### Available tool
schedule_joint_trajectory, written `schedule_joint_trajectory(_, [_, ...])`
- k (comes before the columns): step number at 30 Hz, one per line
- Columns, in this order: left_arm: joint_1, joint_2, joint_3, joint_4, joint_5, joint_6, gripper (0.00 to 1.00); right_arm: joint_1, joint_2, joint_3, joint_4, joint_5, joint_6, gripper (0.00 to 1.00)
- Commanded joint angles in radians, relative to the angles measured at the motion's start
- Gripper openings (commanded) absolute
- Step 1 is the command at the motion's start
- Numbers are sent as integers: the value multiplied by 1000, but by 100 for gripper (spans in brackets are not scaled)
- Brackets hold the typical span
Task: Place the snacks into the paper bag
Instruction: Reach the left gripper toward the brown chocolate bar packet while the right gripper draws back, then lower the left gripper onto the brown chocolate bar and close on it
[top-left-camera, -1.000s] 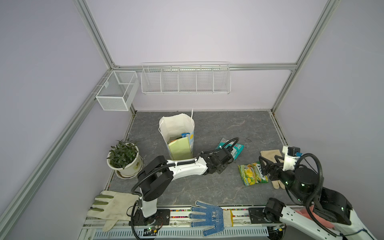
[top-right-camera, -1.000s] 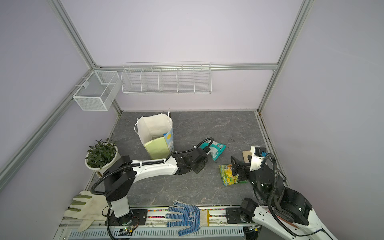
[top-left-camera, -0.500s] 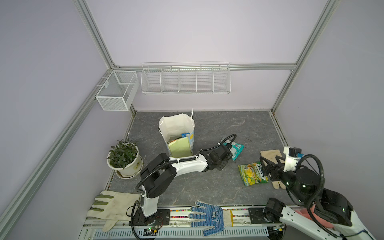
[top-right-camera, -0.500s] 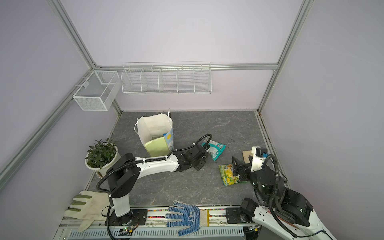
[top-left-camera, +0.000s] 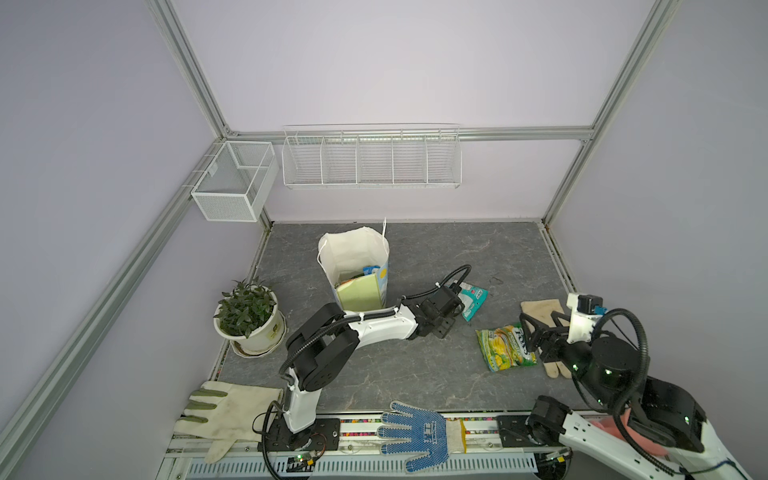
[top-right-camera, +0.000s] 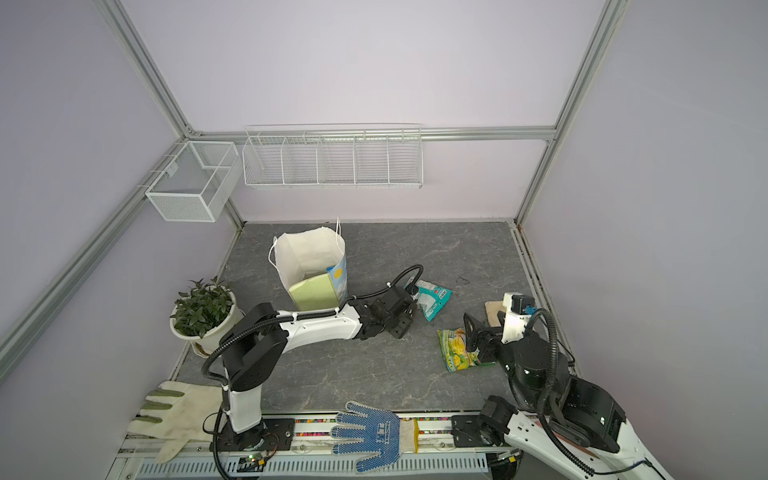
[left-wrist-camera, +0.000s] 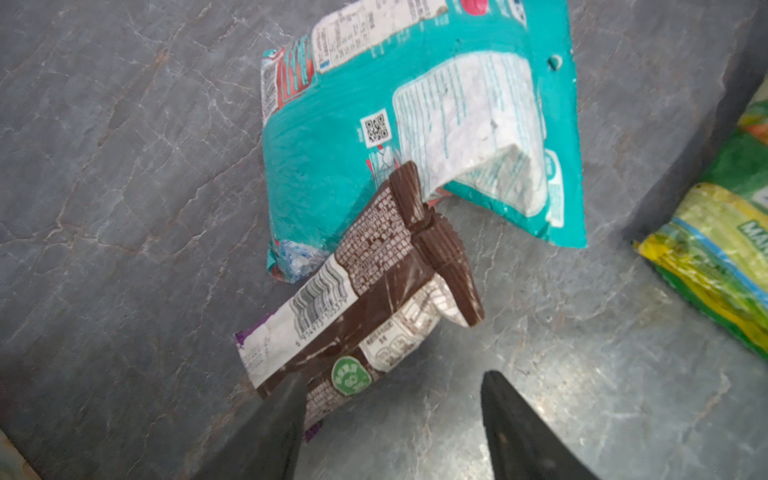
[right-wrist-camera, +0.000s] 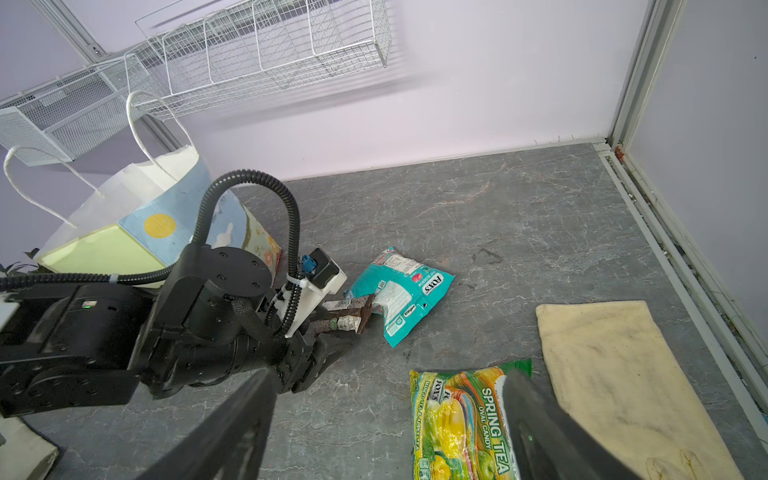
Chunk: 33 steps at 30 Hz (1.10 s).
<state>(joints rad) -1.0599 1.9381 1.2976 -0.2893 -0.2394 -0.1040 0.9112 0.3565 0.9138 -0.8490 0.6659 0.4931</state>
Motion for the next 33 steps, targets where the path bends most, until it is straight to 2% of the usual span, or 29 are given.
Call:
schedule_joint_trajectory(1, [9,30,47,-8,-23,-8,69,-3,12,-11,14,21,-20,88])
schedule_joint_trajectory(23, [21,105,91,-16,-23,-2,69,-3,24,-24,21,32,-22,88])
schedule_joint_trajectory(27, [24,118,100,-20,-14,-1,62,-2,25,-26,20,37,-20,88])
schedule_joint_trajectory(31, [23,110,87,-5,-24,-5,44,-3,23,-29,19,39,-19,88])
schedule_joint_trajectory(33, [23,102,81,2,-20,-5,38,-3,21,-29,19,41,-18,88])
